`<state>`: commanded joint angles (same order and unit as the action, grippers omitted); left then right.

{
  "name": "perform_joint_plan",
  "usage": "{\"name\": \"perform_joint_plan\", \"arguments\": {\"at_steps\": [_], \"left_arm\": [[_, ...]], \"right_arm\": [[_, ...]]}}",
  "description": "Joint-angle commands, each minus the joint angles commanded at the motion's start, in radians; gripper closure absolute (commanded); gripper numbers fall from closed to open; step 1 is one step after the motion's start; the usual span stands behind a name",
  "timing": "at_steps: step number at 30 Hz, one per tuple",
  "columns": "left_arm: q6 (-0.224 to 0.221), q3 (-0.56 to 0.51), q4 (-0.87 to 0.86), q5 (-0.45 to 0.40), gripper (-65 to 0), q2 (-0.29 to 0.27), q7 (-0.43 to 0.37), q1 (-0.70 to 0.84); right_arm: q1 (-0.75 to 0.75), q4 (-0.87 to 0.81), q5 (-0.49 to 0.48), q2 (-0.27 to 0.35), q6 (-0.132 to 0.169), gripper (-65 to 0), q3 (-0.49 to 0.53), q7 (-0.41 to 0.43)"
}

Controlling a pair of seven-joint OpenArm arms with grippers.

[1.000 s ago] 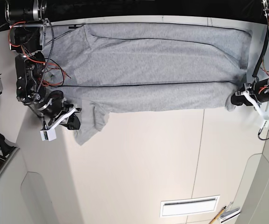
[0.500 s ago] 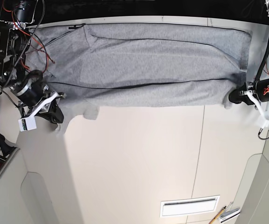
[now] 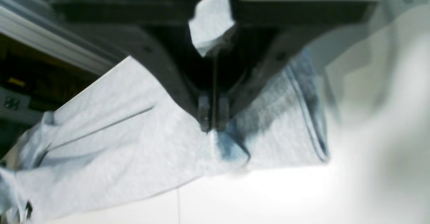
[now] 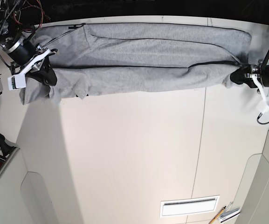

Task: Fold the T-shirt properly
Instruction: 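Release the folded edge and regrasp the shirt's ends with both grippers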

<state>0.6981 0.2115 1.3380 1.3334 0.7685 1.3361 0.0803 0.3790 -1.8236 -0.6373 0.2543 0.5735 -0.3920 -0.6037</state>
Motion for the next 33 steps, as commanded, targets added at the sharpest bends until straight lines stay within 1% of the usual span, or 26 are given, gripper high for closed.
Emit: {"name": "perform_joint_plan", "arguments": {"at_steps": [6, 8, 9, 11, 15, 16, 17, 19, 20, 21, 23, 24, 25, 27, 29, 31, 32, 33], "left_arm": [[0.000, 0.088, 0.044, -0.013, -0.3, 0.000, 0.012, 0.032], [0.000, 0.104, 0.044, -0.005, -6.3, 0.000, 0.054, 0.040], [0.000, 0.104, 0.044, 0.005, -8.0, 0.000, 0.060, 0.046], [0.000, 0.104, 0.044, 0.042, -9.0, -0.001, 0.060, 0.073], [0.000, 0.104, 0.044, 0.046, -9.4, -0.001, 0.060, 0.123], [0.000, 0.104, 0.044, 0.046, -11.5, -0.001, 0.060, 0.125], [0.000, 0.104, 0.044, 0.046, -15.4, -0.001, 0.060, 0.125], [0.000, 0.104, 0.044, 0.046, -28.4, -0.001, 0.060, 0.125], [0.000, 0.104, 0.044, 0.046, -33.1, -0.001, 0.060, 0.125], [0.000, 0.104, 0.044, 0.046, -34.4, -0.001, 0.060, 0.125], [0.000, 0.105, 0.044, 0.047, -34.4, -0.001, 0.060, 0.125], [0.000, 0.110, 0.044, 0.047, -34.4, -0.001, 0.060, 0.125], [0.000, 0.121, 0.044, 0.056, -34.4, -0.001, 0.060, 0.124], [0.000, 0.172, 0.044, 0.069, -34.4, -0.001, 0.060, 0.125], [0.000, 0.250, 0.044, 0.075, -34.4, -0.001, 0.060, 0.125], [0.000, 0.331, 0.044, 0.115, -34.4, -0.001, 0.060, 0.125], [0.000, 0.360, 0.044, 0.141, -34.5, -0.001, 0.060, 0.126], [0.000, 0.375, 0.044, 0.150, -35.3, -0.001, 0.060, 0.126]], "right_arm": [[0.034, 0.000, -0.003, 0.000, 0.000, 0.0, -0.003, -0.004], [0.034, 0.000, -0.003, 0.000, 0.000, 0.0, -0.003, -0.029], [0.034, 0.000, -0.004, 0.000, 0.000, 0.0, -0.003, -0.047], [0.045, 0.000, -0.018, 0.000, 0.000, 0.0, -0.003, -0.060], [0.084, 0.000, -0.034, 0.000, 0.000, 0.0, -0.003, -0.058], [0.092, 0.000, -0.036, 0.000, 0.000, 0.0, -0.003, -0.059], [0.099, 0.000, -0.035, 0.000, 0.000, 0.0, -0.003, -0.059], [0.113, 0.001, -0.032, 0.000, -0.001, 0.0, -0.003, -0.059], [0.115, 0.002, -0.032, 0.000, -0.001, 0.0, -0.003, -0.060], [0.115, 0.002, -0.031, 0.000, -0.001, -0.5, -0.003, -0.060], [0.114, 0.002, -0.025, 0.000, -0.001, -20.7, -0.003, -0.059], [0.114, 0.002, -0.026, 0.000, -0.001, -28.1, -0.006, -0.059], [0.114, 0.002, -0.031, 0.000, -0.001, -31.5, -0.013, -0.059], [0.114, 0.002, -0.069, 0.000, -0.001, -31.4, -0.043, -0.060], [0.114, -0.004, -0.125, -0.003, 0.000, -31.4, -0.095, -0.060], [0.114, -0.021, -0.165, -0.003, 0.000, -31.4, -0.151, -0.066], [0.111, -0.037, -0.177, -0.006, 0.001, -31.4, -0.177, -0.079], [0.108, -0.057, -0.188, -0.009, 0.000, -31.4, -0.202, -0.096]]}}
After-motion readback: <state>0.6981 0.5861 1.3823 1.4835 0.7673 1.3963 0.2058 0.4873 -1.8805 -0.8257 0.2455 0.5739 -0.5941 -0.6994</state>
